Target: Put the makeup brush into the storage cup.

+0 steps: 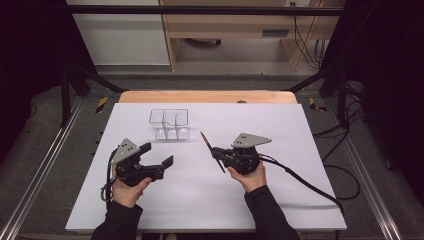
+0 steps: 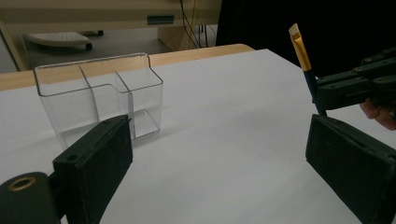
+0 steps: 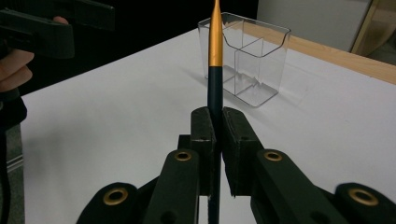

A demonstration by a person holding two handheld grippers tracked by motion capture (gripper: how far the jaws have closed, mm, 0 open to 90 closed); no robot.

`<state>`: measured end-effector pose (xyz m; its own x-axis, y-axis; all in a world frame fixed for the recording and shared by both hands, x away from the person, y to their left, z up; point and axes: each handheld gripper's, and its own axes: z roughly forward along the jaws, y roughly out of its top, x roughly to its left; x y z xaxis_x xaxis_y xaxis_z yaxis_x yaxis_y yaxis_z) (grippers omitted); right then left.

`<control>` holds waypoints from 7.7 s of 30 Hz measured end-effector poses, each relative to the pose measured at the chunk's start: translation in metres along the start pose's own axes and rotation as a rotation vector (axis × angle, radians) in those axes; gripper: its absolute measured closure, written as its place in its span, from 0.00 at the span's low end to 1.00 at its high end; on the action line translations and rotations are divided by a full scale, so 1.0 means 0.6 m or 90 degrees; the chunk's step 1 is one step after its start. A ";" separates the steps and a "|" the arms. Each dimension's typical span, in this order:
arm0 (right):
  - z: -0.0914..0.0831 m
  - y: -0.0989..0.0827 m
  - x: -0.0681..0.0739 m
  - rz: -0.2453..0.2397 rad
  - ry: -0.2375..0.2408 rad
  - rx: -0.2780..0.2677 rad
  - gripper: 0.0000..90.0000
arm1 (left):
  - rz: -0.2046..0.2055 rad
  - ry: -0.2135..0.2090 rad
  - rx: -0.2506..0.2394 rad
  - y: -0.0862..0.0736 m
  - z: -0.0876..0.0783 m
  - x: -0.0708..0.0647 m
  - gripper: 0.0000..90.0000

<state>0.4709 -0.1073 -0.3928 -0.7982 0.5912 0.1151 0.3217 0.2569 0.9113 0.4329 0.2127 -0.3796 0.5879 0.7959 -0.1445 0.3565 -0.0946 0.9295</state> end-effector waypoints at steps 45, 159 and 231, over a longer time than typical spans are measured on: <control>0.016 -0.015 0.008 0.013 0.008 -0.014 0.93 | -0.058 -0.060 -0.053 0.016 0.058 -0.053 0.10; 0.007 -0.011 0.009 0.006 -0.023 -0.024 0.50 | -0.082 -0.082 -0.087 0.017 0.087 -0.073 0.92; -0.151 -0.118 -0.101 0.096 -0.220 0.027 0.04 | 0.008 0.073 -0.045 0.099 0.023 0.053 0.92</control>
<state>0.4505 -0.2307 -0.4286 -0.5236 0.8461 0.0994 0.4482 0.1744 0.8767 0.4830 0.2240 -0.3335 0.5037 0.8583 -0.0974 0.2950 -0.0649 0.9533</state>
